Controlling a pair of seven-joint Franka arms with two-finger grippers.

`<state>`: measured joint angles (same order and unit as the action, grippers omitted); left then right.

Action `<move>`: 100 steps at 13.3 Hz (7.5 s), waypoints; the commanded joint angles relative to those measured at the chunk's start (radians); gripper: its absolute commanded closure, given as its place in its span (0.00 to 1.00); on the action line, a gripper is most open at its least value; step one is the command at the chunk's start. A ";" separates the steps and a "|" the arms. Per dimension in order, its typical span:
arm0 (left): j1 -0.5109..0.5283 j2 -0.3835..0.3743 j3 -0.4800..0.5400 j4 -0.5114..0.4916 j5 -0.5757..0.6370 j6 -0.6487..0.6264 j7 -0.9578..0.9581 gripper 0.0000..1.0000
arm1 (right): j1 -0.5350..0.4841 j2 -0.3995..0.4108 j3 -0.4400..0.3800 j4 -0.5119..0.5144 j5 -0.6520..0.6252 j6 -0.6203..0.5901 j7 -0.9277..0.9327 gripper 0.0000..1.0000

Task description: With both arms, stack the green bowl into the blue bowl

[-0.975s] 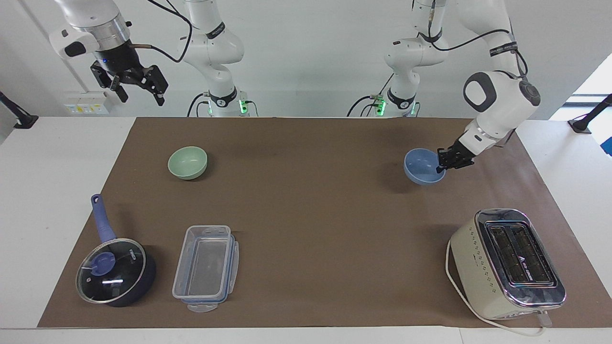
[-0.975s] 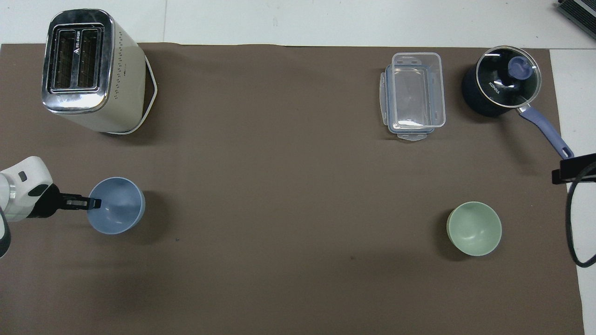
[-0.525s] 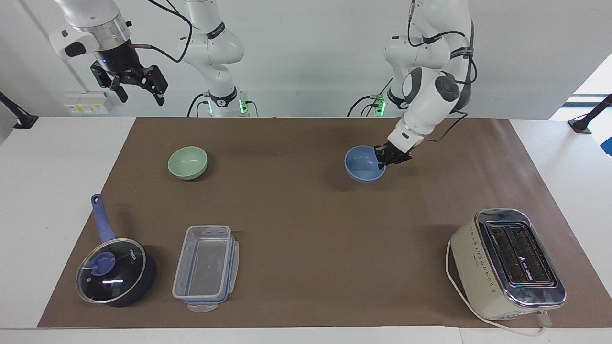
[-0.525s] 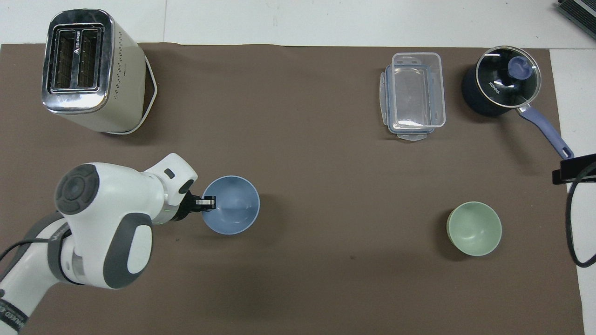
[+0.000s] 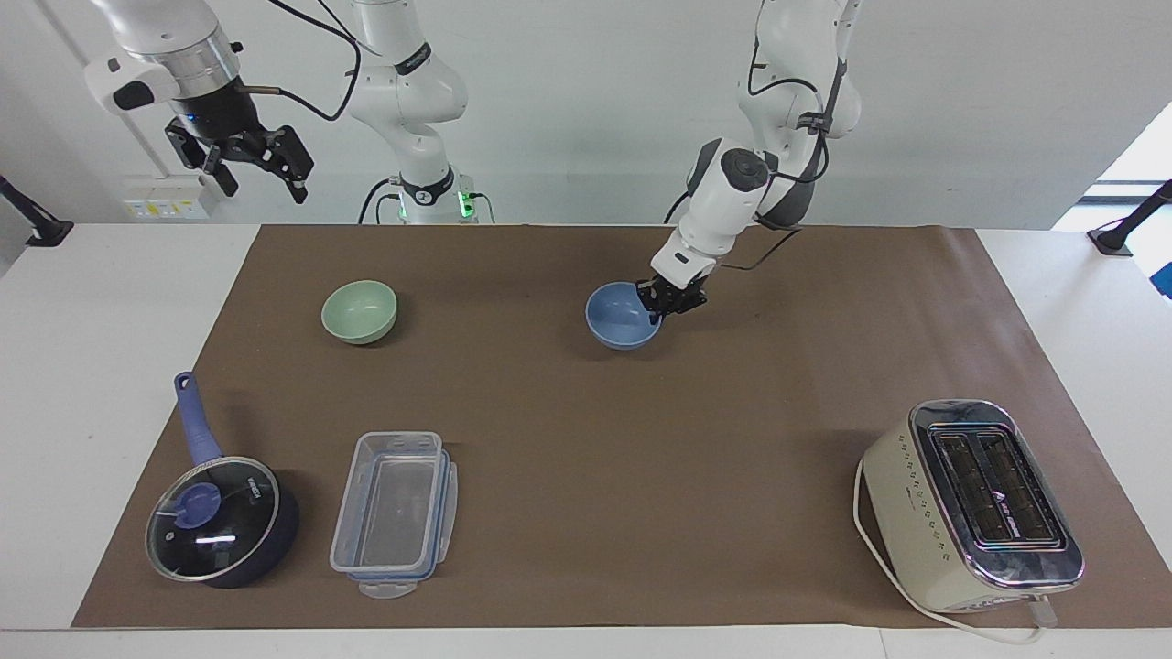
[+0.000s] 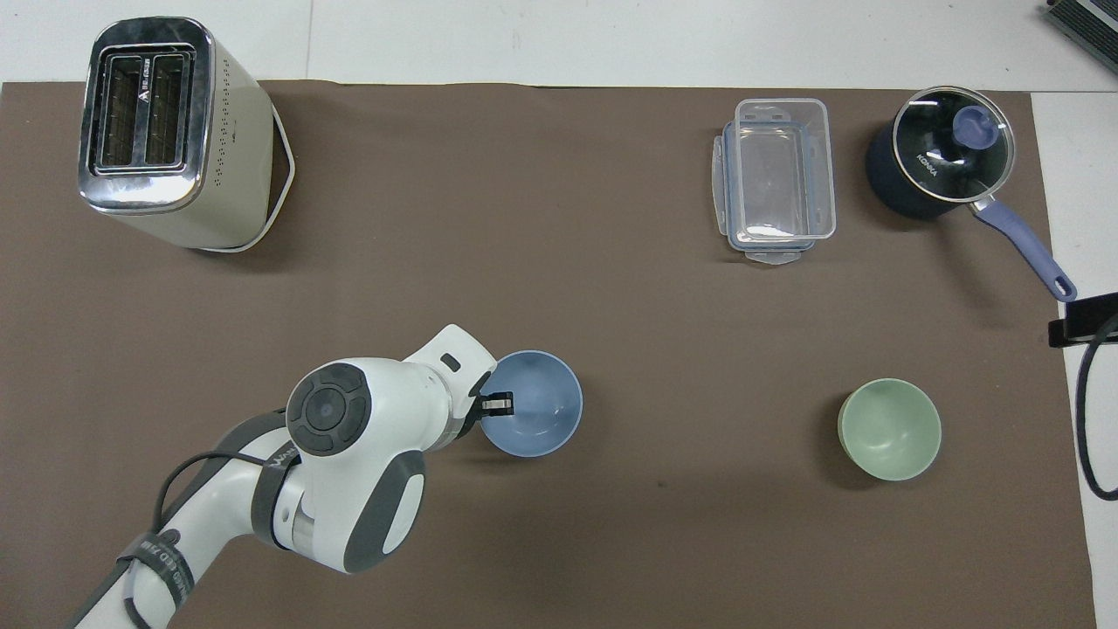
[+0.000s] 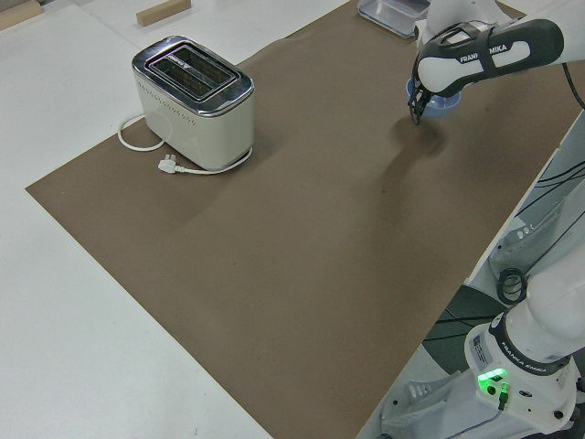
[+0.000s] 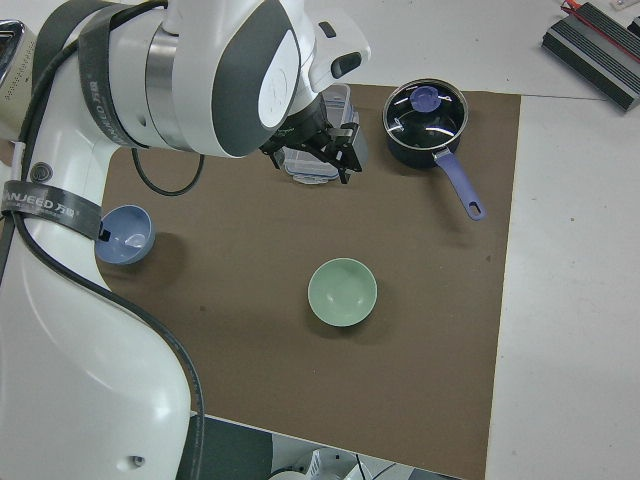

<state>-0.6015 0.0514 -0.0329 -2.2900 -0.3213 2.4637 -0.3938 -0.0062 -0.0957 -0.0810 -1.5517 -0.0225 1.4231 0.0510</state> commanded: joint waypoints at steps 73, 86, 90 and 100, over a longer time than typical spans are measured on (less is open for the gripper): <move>0.557 -0.073 0.051 0.793 0.280 -0.933 0.474 0.00 | 0.675 0.166 0.032 -0.588 0.134 0.866 0.632 1.00; 0.559 -0.076 0.051 0.788 0.278 -0.945 0.467 0.00 | 0.684 0.206 0.032 -0.594 0.134 0.904 0.635 1.00; 0.559 -0.077 0.051 0.787 0.278 -0.948 0.467 0.00 | 0.684 0.206 0.032 -0.597 0.134 0.904 0.635 0.88; 0.555 -0.077 0.051 0.787 0.278 -0.947 0.466 0.00 | 0.545 0.183 0.015 -0.501 0.092 0.883 0.612 0.00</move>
<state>-0.0575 -0.0288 0.0273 -1.5204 -0.0507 1.5366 0.0657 0.5794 0.1088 -0.0660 -2.0624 0.0901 2.3149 0.6654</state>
